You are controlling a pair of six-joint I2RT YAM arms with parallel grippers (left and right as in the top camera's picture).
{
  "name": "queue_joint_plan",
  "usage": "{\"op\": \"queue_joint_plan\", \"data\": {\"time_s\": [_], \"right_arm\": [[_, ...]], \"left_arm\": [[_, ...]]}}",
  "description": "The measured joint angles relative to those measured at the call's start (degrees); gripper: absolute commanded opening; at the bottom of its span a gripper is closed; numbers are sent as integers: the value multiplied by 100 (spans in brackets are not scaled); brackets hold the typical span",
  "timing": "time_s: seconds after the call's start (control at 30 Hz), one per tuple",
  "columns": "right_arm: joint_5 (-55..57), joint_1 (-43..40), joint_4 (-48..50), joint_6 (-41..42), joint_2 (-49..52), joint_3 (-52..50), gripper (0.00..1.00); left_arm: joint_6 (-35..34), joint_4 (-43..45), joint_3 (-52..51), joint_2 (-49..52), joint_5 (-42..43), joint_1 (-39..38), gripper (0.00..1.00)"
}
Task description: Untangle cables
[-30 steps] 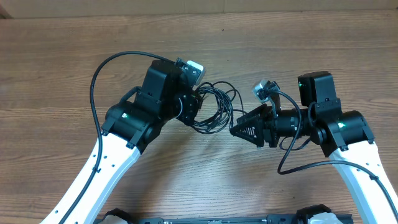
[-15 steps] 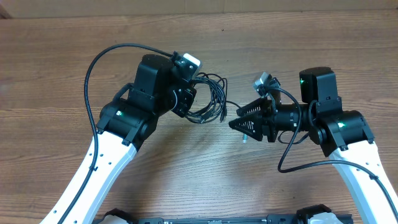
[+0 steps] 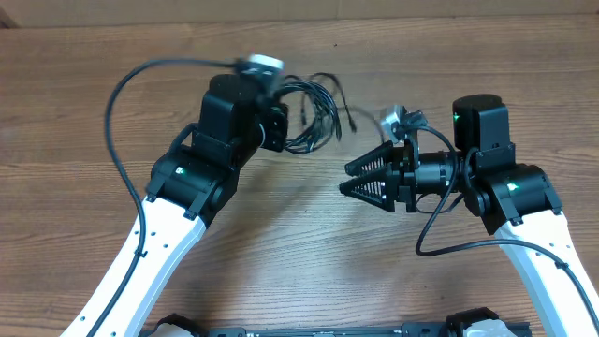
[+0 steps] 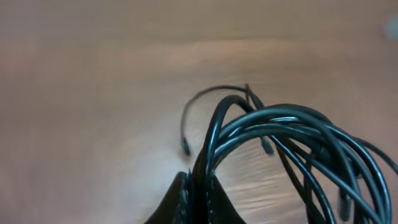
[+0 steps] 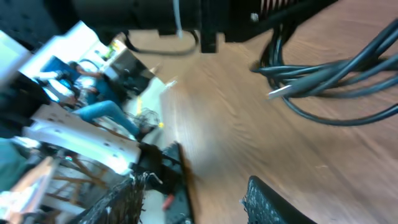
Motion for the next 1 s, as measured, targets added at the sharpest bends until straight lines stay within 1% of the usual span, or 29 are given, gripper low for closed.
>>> {"op": "queue_joint_plan", "data": {"time_s": [0.1, 0.13, 0.2, 0.33, 0.43, 0.53, 0.57, 0.6, 0.63, 0.7, 0.83, 1.0], "right_arm": [[-109, 0, 208, 605, 0, 0, 51], [-103, 0, 262, 800, 0, 0, 49], [-17, 0, 402, 1392, 0, 0, 41], [721, 61, 431, 2632, 0, 0, 40], [1469, 323, 439, 3195, 0, 0, 40], [2465, 804, 437, 3508, 7, 0, 38], [3036, 1049, 435, 3652, 22, 0, 37], [3141, 1097, 437, 3685, 28, 0, 37], [3609, 1290, 474, 3849, 59, 0, 37], [4000, 1440, 647, 3980, 131, 0, 37], [4468, 1672, 1060, 4135, 345, 0, 37], [4699, 1878, 1515, 4212, 527, 0, 37]], "left_arm": [[-2197, -599, 0, 0, -297, 0, 4], [-2964, -793, 0, 0, -343, 0, 4], [-4282, -1152, 0, 0, -391, 0, 4], [-6161, -1635, 0, 0, -382, 0, 4], [-7121, -1768, 0, 13, -291, -2, 4], [-7742, -1768, 0, 76, -223, -22, 4], [-7886, -1766, 0, 114, -221, -42, 5], [-7980, -1764, 0, 144, -199, -52, 5], [-8094, -1768, 0, 190, -184, -87, 4], [-8205, -1766, 0, 240, -166, -127, 5], [-8321, -1808, 0, 280, -162, -175, 5], [-8373, -1851, 0, 280, -162, -181, 5]]}}
